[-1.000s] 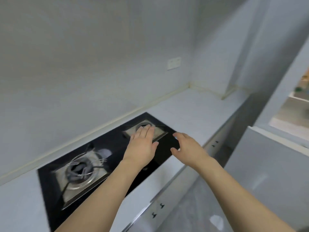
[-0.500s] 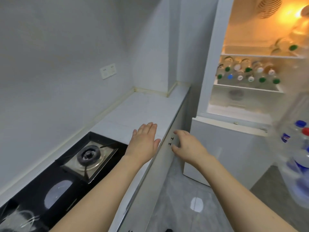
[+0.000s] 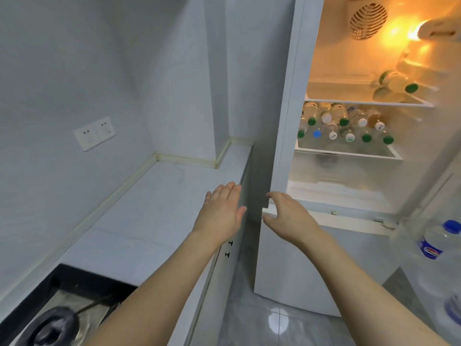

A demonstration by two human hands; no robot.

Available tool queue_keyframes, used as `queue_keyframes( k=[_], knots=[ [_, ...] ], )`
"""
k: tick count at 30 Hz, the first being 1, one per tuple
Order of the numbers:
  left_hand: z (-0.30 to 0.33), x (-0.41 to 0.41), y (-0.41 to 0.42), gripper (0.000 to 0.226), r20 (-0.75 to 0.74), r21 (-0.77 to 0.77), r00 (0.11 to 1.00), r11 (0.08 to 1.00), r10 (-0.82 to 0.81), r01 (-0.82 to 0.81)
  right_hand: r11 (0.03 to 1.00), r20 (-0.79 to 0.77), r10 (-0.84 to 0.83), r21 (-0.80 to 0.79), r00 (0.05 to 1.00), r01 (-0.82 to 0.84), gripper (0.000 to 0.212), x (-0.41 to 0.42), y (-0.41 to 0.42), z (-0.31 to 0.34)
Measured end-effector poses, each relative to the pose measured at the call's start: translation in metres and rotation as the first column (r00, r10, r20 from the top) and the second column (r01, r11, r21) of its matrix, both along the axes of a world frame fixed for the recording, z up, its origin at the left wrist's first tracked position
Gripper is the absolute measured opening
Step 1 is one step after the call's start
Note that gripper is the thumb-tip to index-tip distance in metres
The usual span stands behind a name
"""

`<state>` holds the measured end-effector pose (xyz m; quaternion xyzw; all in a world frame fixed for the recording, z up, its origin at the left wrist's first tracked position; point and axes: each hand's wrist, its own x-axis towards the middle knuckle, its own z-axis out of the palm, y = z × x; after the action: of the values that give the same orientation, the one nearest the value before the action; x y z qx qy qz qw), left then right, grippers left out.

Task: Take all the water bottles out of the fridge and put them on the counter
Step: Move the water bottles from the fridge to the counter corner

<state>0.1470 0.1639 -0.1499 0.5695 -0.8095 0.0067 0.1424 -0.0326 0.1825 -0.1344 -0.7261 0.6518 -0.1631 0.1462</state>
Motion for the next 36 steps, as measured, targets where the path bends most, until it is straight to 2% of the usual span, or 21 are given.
queue_keyframes(
  k=[10, 15, 22, 25, 32, 36],
  knots=[
    [0.034, -0.083, -0.105, 0.056, -0.082, -0.036, 0.978, 0.981, -0.194, 0.192, 0.98, 0.054, -0.178, -0.079, 0.983, 0.182, 0.056, -0.074, -0.09, 0.026],
    [0.056, -0.134, -0.157, 0.055, -0.104, -0.089, 0.954, 0.958, -0.28, 0.271, 0.959, 0.049, -0.257, -0.109, 0.965, 0.261, 0.057, -0.124, -0.139, 0.037],
    [0.08, -0.211, -0.239, 0.051, -0.086, -0.2, 0.919, 0.91, -0.385, 0.362, 0.914, 0.122, -0.315, -0.23, 0.941, 0.335, 0.051, -0.195, -0.216, 0.072],
    [0.091, -0.246, -0.271, 0.048, -0.086, -0.259, 0.908, 0.89, -0.409, 0.376, 0.884, 0.19, -0.334, -0.276, 0.923, 0.377, 0.043, -0.225, -0.25, 0.086],
    [0.124, -0.331, -0.333, 0.042, -0.114, -0.363, 0.895, 0.857, -0.431, 0.366, 0.75, 0.318, -0.456, -0.366, 0.831, 0.551, 0.047, -0.303, -0.322, 0.11],
    [0.137, -0.36, -0.363, 0.045, -0.08, -0.342, 0.91, 0.869, -0.407, 0.359, 0.671, 0.36, -0.48, -0.436, 0.8, 0.6, 0.046, -0.333, -0.347, 0.115]
  ],
)
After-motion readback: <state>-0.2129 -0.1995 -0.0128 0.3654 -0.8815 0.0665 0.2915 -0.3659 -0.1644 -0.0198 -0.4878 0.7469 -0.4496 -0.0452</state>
